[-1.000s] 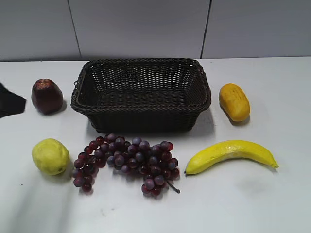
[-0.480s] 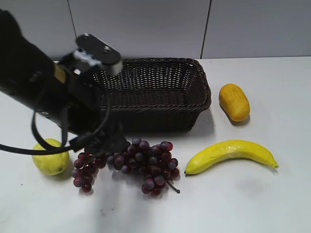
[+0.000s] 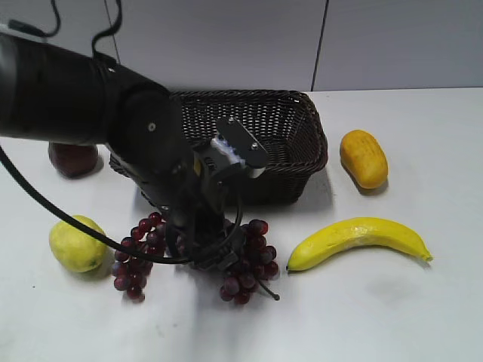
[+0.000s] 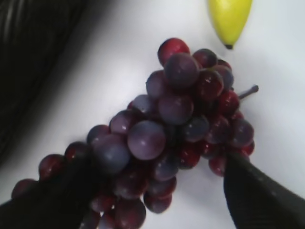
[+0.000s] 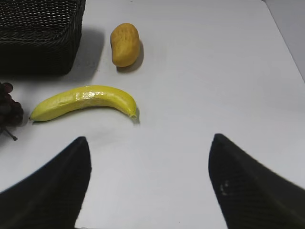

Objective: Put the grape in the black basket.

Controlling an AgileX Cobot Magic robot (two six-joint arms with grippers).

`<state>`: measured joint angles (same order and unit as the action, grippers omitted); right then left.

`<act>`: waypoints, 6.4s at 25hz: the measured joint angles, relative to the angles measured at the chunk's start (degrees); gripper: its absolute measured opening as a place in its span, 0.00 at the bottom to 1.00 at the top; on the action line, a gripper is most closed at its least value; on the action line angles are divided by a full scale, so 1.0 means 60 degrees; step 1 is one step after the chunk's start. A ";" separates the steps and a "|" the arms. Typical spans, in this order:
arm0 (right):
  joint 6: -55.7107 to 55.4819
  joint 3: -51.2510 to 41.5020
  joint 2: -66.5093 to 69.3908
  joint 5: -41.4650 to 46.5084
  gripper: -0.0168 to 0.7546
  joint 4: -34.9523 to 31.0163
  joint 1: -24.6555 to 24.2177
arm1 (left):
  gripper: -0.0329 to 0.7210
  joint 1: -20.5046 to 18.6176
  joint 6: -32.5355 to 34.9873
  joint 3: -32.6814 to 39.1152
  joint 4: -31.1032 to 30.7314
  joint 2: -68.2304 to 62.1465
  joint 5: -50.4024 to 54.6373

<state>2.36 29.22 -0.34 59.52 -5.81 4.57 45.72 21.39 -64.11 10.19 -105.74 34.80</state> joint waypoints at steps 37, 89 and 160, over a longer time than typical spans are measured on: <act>0.0000 0.0000 0.0000 0.0000 0.78 0.0000 0.0000 | 0.38 -0.0667 0.0115 -0.4429 -0.1519 0.1533 -0.0116; 0.0000 0.0000 0.0000 0.0000 0.78 0.0000 0.0000 | 0.82 -0.4874 -0.1525 -0.4544 -0.0568 0.1744 0.5564; 0.0000 0.0000 0.0000 0.0000 0.78 0.0000 0.0000 | 0.78 -0.6814 -0.3713 0.6108 -0.1804 1.6036 0.4523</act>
<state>2.36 29.22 -0.34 59.52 -5.81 4.57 4.84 -0.89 -27.46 -0.63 -9.52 61.94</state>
